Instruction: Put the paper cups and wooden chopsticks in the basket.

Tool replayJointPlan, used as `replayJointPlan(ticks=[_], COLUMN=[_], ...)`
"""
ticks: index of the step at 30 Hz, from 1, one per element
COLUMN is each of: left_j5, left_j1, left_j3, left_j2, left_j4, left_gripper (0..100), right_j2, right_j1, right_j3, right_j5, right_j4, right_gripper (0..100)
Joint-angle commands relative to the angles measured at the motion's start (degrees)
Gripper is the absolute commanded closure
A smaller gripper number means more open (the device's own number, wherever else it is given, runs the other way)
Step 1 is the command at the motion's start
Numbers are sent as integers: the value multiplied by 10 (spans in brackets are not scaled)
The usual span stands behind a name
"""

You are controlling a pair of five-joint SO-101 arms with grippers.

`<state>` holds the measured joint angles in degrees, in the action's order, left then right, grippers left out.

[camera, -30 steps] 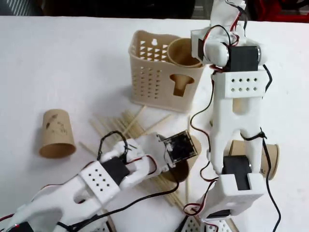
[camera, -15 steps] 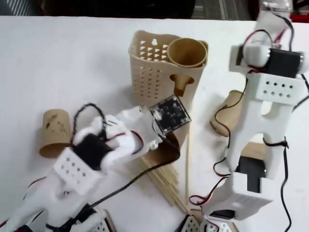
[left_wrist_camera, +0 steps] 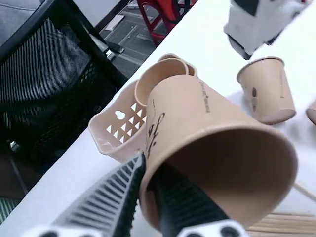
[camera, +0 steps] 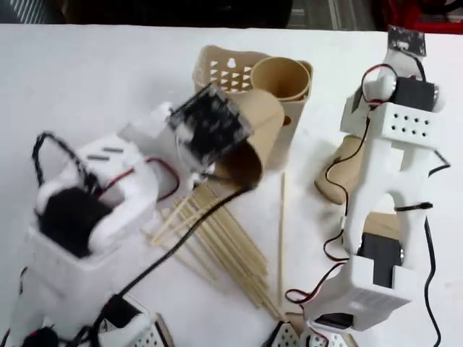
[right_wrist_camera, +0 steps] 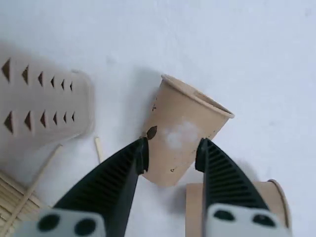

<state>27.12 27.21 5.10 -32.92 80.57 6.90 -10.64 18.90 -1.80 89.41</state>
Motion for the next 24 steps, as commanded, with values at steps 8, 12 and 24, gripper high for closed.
replayJointPlan(ticks=[8, 12, 24], left_j5=[5, 5, 6], left_j1=[-14, -20, -35], left_j3=[265, 367, 593], left_j2=[246, 340, 548], left_j4=[17, 41, 76], left_gripper=[978, 978, 959], right_j2=[-32, -32, -32], right_j1=[-23, -23, -23], right_j3=[-143, -146, -146], right_j5=[-37, -37, -33], right_j4=[-162, -161, -160], right_gripper=[827, 827, 827])
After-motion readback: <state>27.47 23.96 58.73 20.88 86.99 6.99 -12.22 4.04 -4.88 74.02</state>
